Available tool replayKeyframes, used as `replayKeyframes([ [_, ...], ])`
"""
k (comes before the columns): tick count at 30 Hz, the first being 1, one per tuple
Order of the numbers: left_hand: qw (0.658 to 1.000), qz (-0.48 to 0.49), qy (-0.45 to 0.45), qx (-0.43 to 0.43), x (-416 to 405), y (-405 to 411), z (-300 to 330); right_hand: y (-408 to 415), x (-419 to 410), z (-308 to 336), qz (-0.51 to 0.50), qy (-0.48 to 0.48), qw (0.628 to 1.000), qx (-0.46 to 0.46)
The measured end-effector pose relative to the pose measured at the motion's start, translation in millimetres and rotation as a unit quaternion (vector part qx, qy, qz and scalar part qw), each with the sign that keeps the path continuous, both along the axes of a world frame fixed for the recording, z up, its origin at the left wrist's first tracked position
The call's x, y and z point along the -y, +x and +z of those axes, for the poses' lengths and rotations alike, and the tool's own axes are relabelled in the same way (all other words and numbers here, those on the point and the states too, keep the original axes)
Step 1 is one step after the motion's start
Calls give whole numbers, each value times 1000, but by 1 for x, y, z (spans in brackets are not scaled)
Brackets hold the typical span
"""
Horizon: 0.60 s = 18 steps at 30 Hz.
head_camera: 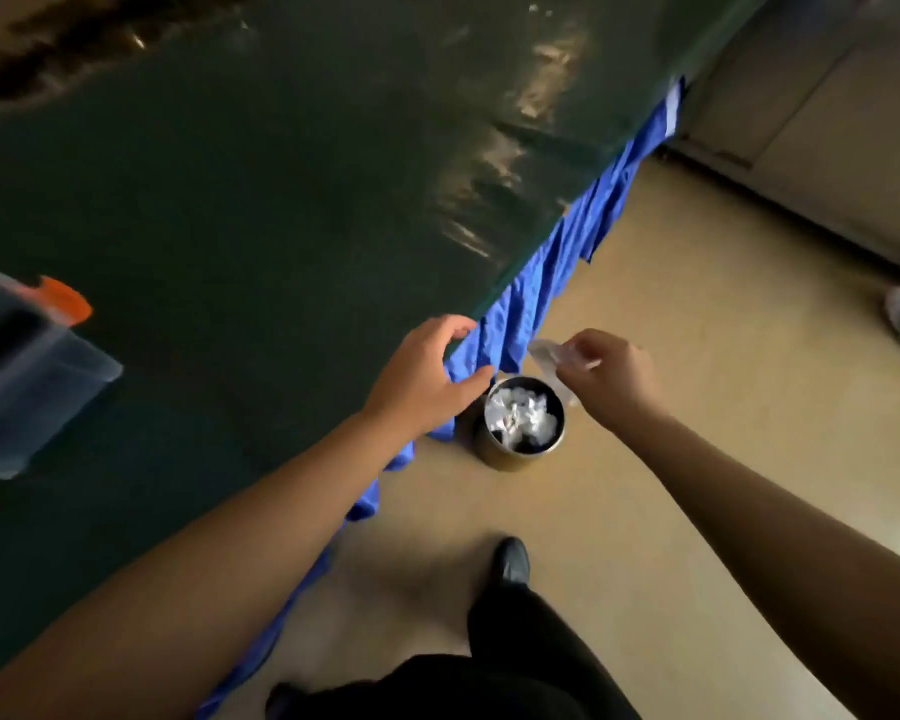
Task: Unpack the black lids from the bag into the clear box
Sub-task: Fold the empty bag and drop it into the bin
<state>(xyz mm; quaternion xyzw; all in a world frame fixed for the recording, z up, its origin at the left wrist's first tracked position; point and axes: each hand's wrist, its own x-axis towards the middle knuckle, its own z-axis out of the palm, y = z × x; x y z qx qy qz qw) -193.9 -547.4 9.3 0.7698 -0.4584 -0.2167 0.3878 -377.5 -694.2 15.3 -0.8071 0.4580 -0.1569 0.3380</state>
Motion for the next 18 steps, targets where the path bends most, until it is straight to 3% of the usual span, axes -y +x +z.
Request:
replayKeyframes([
  [5,997,-13,68,-44,81,-29,-95,-10,61,-109,-13,51,997,-63],
  [11,975,-17,189,-120,118,-40,-241,-7,88,-276,-30,111,984,-138],
  [18,969,19,207,-136,118,-28,-384,11,95,-472,28,116,963,-240],
])
